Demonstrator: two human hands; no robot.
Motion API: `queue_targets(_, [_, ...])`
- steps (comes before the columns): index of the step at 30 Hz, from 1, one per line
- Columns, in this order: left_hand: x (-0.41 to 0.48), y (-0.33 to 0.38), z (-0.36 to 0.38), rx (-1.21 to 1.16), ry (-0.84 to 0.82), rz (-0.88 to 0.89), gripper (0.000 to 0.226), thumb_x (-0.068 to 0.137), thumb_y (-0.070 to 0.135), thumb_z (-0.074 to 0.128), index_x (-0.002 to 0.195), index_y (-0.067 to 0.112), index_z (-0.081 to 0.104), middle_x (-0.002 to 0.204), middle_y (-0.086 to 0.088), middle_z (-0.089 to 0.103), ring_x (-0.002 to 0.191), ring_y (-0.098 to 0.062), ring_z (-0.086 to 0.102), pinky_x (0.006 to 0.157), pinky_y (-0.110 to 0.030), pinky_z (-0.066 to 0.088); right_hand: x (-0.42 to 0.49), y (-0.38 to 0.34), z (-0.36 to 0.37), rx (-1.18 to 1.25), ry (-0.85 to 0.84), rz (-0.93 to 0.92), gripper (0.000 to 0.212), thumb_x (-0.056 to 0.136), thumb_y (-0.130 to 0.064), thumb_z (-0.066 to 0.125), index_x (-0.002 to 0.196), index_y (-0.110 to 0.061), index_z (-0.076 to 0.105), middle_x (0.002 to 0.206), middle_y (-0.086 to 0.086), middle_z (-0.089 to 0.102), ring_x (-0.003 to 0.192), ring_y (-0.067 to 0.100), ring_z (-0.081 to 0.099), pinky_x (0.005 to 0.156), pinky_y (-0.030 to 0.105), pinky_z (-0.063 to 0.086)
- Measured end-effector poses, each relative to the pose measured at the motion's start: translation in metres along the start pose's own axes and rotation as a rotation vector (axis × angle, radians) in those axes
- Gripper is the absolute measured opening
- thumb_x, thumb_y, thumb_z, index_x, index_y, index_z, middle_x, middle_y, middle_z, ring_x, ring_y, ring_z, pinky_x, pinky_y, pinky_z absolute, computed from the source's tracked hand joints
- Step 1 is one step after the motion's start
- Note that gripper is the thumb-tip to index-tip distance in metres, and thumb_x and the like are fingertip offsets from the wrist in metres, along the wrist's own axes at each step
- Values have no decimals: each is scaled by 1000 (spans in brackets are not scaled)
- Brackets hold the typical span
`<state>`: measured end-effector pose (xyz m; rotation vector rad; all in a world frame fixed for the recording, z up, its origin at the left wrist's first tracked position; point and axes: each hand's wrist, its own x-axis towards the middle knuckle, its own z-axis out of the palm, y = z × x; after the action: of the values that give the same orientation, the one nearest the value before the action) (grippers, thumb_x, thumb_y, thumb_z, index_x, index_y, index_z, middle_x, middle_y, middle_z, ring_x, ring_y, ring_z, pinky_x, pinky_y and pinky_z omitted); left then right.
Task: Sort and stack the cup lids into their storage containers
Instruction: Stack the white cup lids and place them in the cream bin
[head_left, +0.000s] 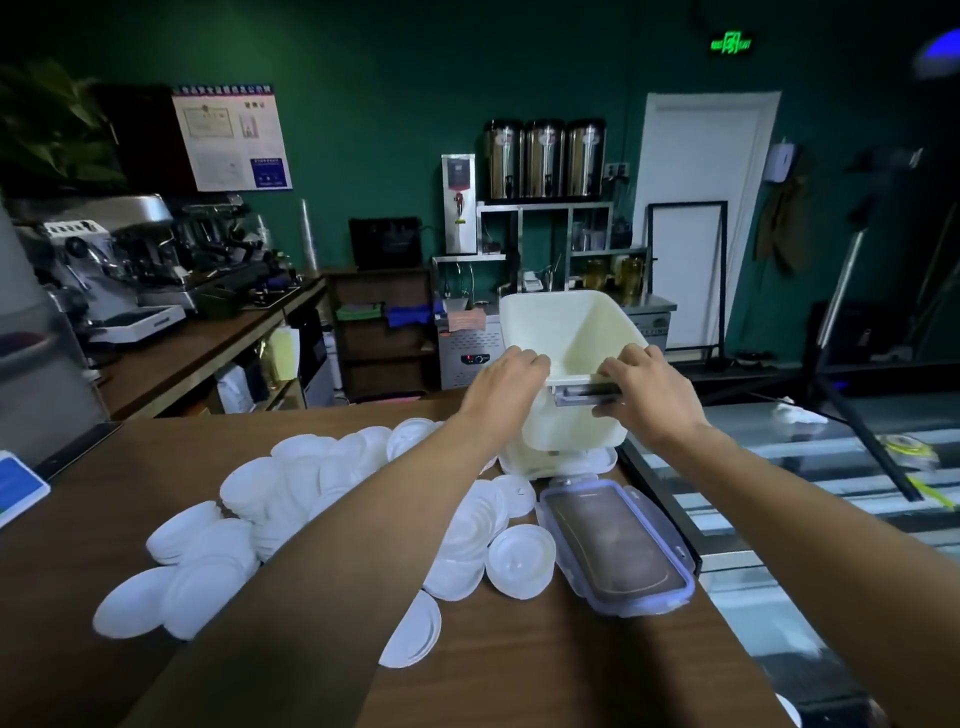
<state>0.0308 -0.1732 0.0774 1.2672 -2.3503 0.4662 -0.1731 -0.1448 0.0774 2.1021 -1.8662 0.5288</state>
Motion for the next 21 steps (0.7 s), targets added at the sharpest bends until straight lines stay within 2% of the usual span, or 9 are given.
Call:
queue_targets(2, [-9,3,-22,-36,54,40,31,82,-18,64,104,5,61,101,-13,60,101,-31,54,66,-41,44,-13,-5,-29,-5,25,-10,50,91,-38,80,134,-17,64,126,5,58,120,27,49,83,41,51])
queue_targets(5, [-33,11,-61,-92,110,115,27,83,-14,68,102,5,65,97,-12,63,98,-32,57,76,-52,54,-45,-12,-71,6,58,-28,50,90,-40,81,132,-19,65,124,3,58,119,25,49,78,38,47])
queue_targets(9, [-80,31,-105,-129,212,280,21,86,-4,75,104,4,69,95,-12,67,93,-34,63,76,-45,58,-106,-21,-116,33,80,-57,48,88,-40,83,129,-20,68,123,3,60,120,26,51,76,35,40])
queue_targets(11, [-105,47,-123,-124,233,322,19,87,0,76,104,5,69,95,-10,68,91,-33,63,77,-45,58,-140,-25,-135,20,84,-76,48,88,-40,82,129,-19,69,124,4,60,120,26,51,76,33,35])
queue_targets(18, [-197,110,-152,-203,211,367,16,90,3,73,105,6,69,97,-9,67,94,-32,59,75,-51,55,-257,-33,-164,48,77,-65,50,84,-37,87,129,-21,71,123,4,62,117,29,53,87,45,47])
queue_targets(21, [-233,134,-155,-254,175,369,17,91,5,73,108,6,70,100,-7,67,96,-28,57,75,-52,54,-303,-28,-162,61,72,-85,49,83,-35,88,126,-21,72,122,3,63,113,29,54,81,41,44])
